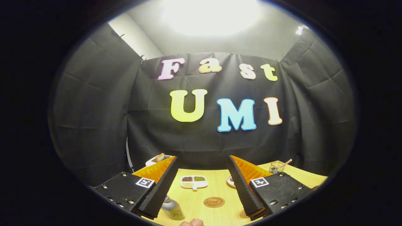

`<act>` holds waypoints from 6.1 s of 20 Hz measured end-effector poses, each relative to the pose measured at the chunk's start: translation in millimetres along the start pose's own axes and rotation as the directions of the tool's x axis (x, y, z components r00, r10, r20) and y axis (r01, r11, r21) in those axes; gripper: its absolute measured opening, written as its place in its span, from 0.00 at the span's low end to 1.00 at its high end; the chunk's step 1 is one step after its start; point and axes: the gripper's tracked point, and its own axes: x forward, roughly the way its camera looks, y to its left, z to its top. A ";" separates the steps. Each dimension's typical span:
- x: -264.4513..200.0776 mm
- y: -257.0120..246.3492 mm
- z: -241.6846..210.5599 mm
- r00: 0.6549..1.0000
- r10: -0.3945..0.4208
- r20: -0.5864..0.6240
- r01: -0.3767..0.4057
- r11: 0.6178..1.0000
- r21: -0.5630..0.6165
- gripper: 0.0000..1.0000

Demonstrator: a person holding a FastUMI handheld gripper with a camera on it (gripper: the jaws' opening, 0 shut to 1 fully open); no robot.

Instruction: Take the bottle from table, then pour the juice into the cup, finally place the bottle on the coaster

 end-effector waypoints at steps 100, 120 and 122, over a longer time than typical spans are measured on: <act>17.8 72.6 -202.6 0.861 0.122 -0.493 0.113 0.901 0.419 0.73; 2.9 -4.6 -190.1 0.893 0.074 -0.445 0.300 0.639 0.708 0.73; 1.3 -7.3 -189.8 0.893 0.085 -0.442 0.309 0.598 0.739 0.73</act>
